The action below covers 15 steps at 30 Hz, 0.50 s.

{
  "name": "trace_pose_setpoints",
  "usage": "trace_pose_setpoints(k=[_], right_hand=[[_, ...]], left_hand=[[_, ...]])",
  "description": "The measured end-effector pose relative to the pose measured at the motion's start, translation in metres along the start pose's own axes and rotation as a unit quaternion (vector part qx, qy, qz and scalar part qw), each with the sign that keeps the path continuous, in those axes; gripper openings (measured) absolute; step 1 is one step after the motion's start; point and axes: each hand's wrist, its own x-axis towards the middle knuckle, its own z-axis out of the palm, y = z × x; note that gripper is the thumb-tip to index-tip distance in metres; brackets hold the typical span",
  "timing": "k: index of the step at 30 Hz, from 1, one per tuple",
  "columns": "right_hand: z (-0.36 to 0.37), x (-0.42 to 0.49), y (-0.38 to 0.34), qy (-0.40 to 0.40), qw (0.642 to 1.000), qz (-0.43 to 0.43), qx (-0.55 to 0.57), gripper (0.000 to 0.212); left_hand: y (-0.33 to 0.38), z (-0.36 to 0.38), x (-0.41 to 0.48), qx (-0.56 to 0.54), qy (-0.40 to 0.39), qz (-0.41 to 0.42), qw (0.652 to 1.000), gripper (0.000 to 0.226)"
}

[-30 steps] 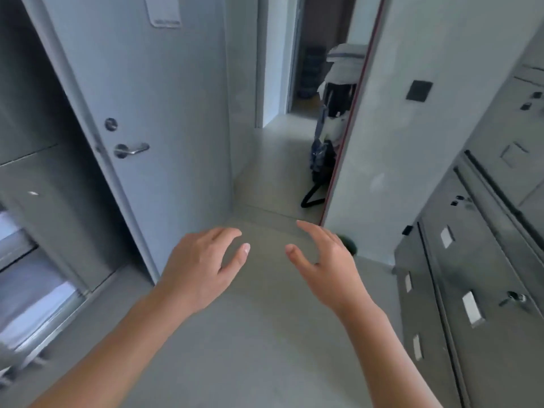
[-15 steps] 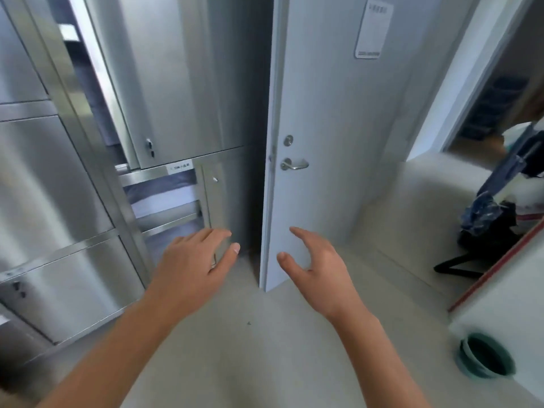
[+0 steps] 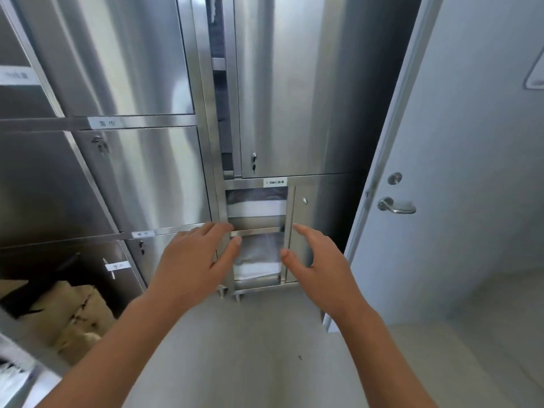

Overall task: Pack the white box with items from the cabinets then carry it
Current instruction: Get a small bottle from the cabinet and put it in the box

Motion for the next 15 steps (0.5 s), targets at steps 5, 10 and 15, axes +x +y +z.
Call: trace_pose_setpoints(k=[5,10,15], right_hand=[[-0.009,0.01,0.021,-0.022,1.0,-0.006,0.01,0.061],[-0.017,0.016,0.041,-0.024,1.0,-0.007,0.015,0.061],[-0.006,0.024,0.057,-0.047,0.999,-0.006,0.026,0.063]], left_hand=[[0.017,0.013,0.004,0.011,-0.006,-0.025,1.0,0.05],[0.031,0.026,0.009,0.022,-0.017,-0.029,0.999,0.05],[0.029,0.037,0.007,0.026,-0.023,-0.039,0.999,0.046]])
